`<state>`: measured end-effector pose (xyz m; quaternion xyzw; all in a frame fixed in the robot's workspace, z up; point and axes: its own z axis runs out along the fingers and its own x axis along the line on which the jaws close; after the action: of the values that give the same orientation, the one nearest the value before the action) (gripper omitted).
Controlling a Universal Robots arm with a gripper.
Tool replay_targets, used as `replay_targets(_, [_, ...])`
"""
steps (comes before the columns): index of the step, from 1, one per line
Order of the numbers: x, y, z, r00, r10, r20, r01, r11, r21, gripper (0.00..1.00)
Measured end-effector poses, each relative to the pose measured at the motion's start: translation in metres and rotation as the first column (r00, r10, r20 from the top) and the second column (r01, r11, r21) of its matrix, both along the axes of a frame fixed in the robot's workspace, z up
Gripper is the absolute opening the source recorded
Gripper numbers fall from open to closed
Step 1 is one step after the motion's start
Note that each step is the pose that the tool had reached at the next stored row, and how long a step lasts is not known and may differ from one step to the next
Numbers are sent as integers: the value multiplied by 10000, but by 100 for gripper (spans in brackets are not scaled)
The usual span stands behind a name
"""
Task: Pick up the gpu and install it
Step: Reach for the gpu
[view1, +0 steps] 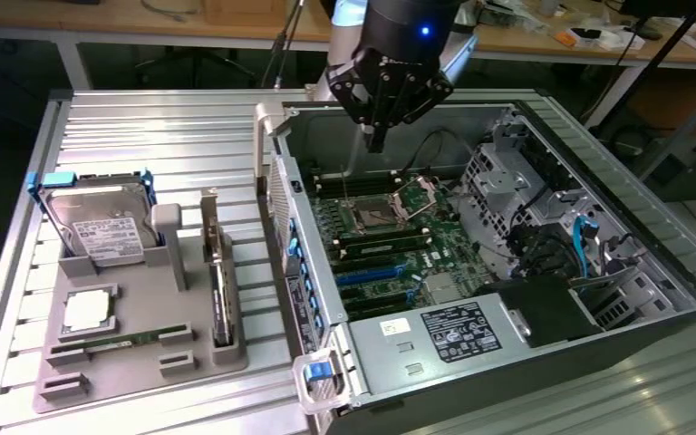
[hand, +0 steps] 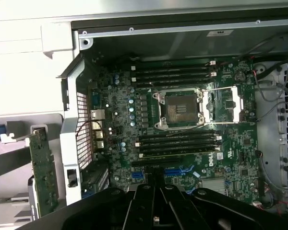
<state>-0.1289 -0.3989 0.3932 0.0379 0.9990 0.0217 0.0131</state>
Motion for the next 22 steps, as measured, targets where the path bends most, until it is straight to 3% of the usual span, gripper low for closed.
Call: replay_targets(22, [-155, 0, -4, 10000, 1, 0, -1, 10000, -1, 11])
